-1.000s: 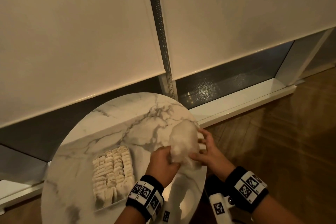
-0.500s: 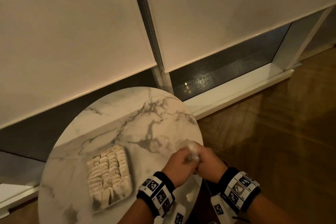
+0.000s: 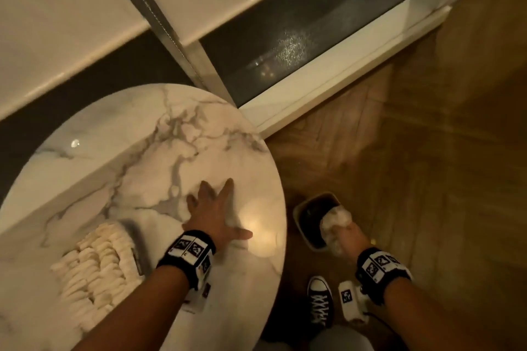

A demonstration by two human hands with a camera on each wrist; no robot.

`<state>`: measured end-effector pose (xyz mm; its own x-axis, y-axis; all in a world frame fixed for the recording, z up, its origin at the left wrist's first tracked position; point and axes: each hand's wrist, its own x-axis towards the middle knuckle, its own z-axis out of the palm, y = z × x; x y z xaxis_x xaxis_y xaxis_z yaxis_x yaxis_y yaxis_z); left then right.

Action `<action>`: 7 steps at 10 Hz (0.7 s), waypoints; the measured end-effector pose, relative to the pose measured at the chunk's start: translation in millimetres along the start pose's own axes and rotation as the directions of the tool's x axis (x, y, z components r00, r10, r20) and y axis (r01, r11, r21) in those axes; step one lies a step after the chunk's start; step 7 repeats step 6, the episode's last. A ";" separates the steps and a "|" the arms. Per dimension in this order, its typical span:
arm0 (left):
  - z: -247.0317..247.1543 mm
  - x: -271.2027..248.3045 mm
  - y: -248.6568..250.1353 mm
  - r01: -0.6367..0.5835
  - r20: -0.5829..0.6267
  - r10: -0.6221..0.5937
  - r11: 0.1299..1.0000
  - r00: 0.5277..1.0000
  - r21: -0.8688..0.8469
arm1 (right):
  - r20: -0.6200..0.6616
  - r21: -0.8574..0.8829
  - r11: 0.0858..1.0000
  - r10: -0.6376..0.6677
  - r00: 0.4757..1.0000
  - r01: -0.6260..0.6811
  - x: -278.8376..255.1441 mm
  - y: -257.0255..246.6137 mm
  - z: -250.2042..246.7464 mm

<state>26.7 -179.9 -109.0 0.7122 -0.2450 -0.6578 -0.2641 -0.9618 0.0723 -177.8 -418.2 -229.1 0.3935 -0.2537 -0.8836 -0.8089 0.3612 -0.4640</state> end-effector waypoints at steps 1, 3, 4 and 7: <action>2.8 5.8 -0.5 0.002 -0.037 -0.002 1.000 0.999 0.004 | 0.044 -0.006 0.993 0.120 0.992 -0.120 56.0 24.9 7.4; -6.3 -4.4 8.0 -0.052 -0.112 0.052 0.999 0.992 0.004 | -0.089 -0.441 0.866 0.219 0.972 -0.236 172.4 53.1 26.5; -2.4 -3.6 2.2 -0.053 -0.140 0.050 0.998 0.989 -0.018 | -0.102 -0.572 0.798 0.159 0.982 -0.189 217.1 58.9 30.9; 7.2 0.7 -2.1 -0.075 -0.230 0.076 0.997 0.970 0.011 | -0.220 -0.497 0.824 0.183 0.958 -0.272 262.7 68.0 26.8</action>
